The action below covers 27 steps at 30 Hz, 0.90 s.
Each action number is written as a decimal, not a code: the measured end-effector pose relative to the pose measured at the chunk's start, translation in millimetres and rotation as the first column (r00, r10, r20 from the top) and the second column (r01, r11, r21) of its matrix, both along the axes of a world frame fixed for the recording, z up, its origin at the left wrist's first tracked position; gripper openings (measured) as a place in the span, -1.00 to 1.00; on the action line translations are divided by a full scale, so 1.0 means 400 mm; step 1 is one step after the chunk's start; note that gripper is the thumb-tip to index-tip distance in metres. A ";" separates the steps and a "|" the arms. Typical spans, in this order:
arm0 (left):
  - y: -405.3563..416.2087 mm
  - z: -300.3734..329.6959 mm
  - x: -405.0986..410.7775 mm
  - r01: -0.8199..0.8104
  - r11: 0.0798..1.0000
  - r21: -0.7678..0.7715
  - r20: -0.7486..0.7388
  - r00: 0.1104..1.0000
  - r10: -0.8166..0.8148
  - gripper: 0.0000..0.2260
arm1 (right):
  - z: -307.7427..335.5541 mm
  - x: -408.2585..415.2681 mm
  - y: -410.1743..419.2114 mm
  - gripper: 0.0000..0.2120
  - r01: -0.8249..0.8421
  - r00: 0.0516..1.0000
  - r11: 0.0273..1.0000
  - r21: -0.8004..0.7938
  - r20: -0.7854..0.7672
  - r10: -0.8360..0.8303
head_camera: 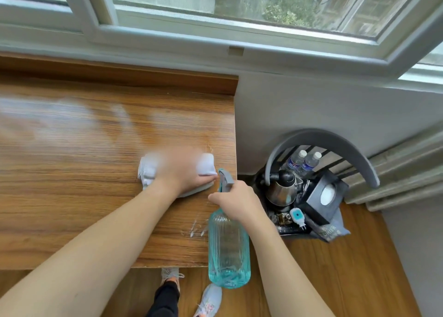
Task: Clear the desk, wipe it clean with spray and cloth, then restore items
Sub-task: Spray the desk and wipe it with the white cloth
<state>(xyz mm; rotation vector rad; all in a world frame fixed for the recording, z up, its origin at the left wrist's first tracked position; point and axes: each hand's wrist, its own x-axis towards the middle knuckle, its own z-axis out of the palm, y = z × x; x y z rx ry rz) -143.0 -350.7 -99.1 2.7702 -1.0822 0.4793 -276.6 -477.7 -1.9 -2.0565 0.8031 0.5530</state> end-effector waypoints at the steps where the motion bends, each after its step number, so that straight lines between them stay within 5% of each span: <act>1: -0.010 0.006 0.016 -0.008 1.000 0.006 -0.008 1.000 0.008 -0.32 | -0.001 0.000 0.000 -0.81 0.001 1.000 1.000 0.007 -0.003 0.000; 13: -0.086 0.035 0.120 -0.068 0.991 0.119 -0.117 0.990 0.082 -0.34 | 0.006 -0.021 0.008 -0.81 -0.003 0.999 1.000 -0.022 0.053 0.004; 27: 0.092 -0.002 -0.200 -0.030 0.999 -0.015 -0.001 1.000 0.030 -0.35 | -0.003 -0.111 0.033 -0.87 -0.059 0.997 0.997 -0.041 0.040 0.060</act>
